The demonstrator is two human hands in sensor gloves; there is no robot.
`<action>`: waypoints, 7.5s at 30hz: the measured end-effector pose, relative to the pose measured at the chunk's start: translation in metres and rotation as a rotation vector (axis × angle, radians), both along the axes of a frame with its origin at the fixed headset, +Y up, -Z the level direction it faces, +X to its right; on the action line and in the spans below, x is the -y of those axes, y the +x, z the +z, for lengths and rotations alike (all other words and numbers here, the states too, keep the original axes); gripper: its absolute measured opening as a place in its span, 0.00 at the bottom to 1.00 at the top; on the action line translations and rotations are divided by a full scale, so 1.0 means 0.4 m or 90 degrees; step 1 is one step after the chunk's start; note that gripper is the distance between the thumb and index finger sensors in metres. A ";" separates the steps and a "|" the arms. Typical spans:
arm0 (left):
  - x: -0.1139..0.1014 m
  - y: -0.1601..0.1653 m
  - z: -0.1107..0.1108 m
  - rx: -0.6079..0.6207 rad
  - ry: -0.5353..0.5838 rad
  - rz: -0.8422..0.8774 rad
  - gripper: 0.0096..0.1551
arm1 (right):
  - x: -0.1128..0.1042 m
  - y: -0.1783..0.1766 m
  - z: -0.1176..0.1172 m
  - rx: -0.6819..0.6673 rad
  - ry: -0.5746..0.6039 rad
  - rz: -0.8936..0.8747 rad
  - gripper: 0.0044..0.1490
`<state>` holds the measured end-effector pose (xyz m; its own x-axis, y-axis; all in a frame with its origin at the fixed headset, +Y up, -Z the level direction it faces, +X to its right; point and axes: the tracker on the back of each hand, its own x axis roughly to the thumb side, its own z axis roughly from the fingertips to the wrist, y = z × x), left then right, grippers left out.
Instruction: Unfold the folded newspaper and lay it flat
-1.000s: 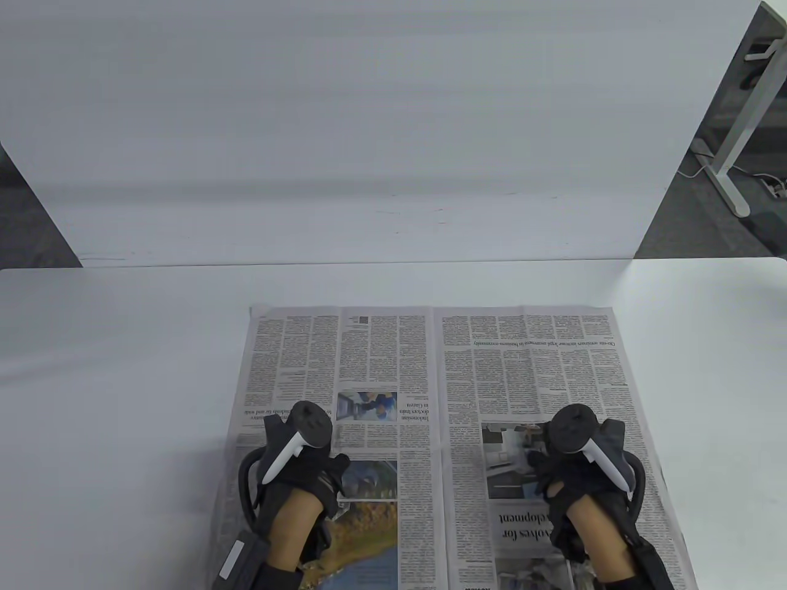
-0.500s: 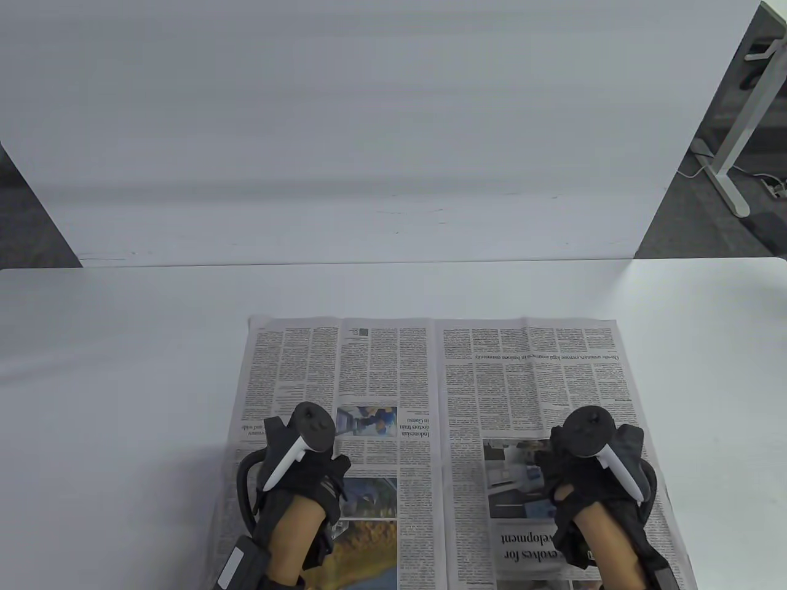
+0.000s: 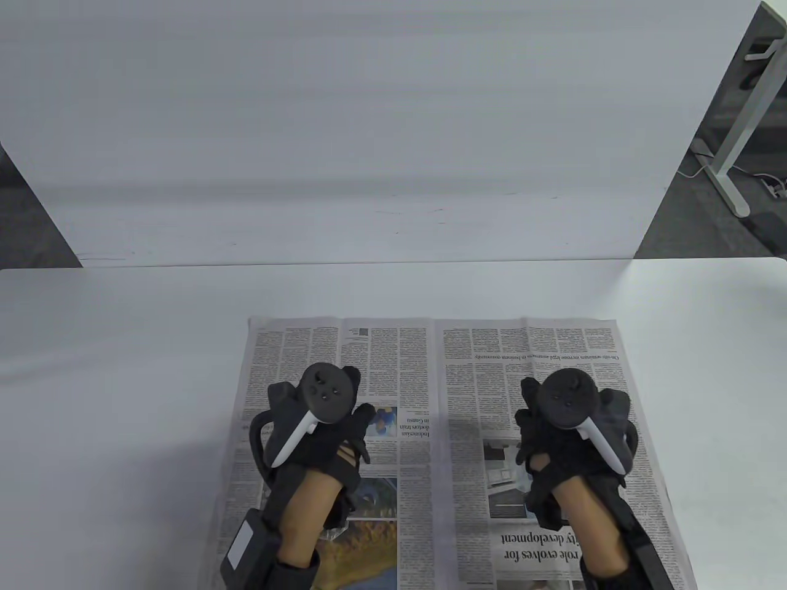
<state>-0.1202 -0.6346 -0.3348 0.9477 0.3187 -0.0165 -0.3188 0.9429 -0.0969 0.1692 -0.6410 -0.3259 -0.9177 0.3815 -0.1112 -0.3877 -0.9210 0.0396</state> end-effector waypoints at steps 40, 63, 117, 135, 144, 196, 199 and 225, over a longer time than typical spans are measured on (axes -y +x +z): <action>0.368 -0.027 -0.120 0.013 -0.234 -0.037 0.45 | 0.344 0.044 -0.103 -0.013 -0.189 0.031 0.47; 0.365 -0.259 -0.117 -0.156 -0.258 0.013 0.47 | 0.347 0.307 -0.086 0.138 -0.216 -0.030 0.49; 0.242 -0.034 -0.004 0.010 -0.271 -0.090 0.38 | 0.231 0.067 -0.003 -0.046 -0.270 0.006 0.41; 0.304 -0.013 -0.015 0.030 -0.270 -0.095 0.43 | 0.293 0.030 -0.016 -0.076 -0.242 0.021 0.50; 0.295 0.104 0.016 0.131 -0.171 -0.096 0.40 | 0.276 -0.098 0.017 -0.154 -0.147 0.058 0.45; 0.369 -0.209 -0.044 -0.136 -0.279 0.006 0.45 | 0.367 0.216 -0.046 0.062 -0.228 -0.003 0.46; 0.369 -0.241 -0.041 -0.183 -0.279 0.010 0.46 | 0.368 0.244 -0.045 0.094 -0.230 -0.009 0.46; 0.362 -0.304 -0.037 -0.279 -0.254 -0.013 0.45 | 0.363 0.316 -0.035 0.203 -0.212 -0.014 0.46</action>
<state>-0.2416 -0.7796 -0.3495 0.8307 0.1895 -0.5234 -0.3920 0.8667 -0.3084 0.2954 -0.7862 -0.3398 -0.8100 0.2965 -0.5060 -0.4482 -0.8694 0.2080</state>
